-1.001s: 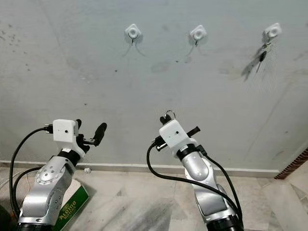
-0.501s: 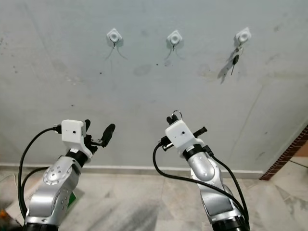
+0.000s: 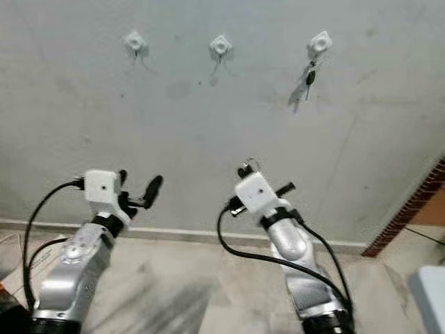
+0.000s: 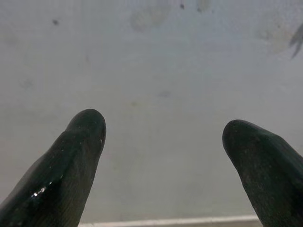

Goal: Hang keys on a hook

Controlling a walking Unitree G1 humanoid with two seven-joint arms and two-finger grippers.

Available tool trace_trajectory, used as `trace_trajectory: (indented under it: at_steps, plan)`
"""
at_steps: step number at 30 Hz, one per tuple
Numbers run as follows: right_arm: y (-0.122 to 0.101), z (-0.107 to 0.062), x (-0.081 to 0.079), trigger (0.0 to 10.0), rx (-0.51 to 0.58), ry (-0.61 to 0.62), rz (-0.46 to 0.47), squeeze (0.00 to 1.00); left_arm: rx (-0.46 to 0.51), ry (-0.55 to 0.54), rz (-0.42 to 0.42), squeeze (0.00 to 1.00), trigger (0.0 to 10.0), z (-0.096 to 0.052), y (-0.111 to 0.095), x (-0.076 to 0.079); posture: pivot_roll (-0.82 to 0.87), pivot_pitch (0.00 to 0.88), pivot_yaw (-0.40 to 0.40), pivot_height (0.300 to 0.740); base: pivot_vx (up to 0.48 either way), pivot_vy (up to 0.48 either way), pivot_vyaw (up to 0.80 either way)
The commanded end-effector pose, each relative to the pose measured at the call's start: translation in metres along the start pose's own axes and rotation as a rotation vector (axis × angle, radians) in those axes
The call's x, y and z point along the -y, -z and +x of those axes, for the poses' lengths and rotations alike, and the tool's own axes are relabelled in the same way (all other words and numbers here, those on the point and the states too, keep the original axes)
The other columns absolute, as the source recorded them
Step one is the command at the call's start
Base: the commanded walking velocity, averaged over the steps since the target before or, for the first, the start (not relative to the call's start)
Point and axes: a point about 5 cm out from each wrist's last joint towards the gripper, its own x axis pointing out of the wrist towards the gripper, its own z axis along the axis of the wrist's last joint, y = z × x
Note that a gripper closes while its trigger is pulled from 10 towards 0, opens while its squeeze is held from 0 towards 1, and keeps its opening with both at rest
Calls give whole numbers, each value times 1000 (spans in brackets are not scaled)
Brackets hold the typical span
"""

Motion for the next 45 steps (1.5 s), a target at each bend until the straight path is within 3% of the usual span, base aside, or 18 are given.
trace_trajectory:
  at_steps: [1,29,37,45]
  plan:
    - [-3,2,1,10000,13,4,3,0,7,-13,-3,0,10000,0,-2,-4,-17,0,54,740,0,0,0]
    - [-4,2,-1,10000,21,-3,-4,0,-16,-12,-17,0,10000,-1,2,-2,-14,0,54,740,0,35,0]
    - [-20,5,2,10000,93,7,-24,0,29,-12,-2,0,10000,-1,-7,-4,-15,0,53,740,0,0,0]
    - [-20,5,1,10000,96,-4,-30,0,30,6,-10,0,10000,-2,-6,-1,-16,0,52,740,138,0,0]
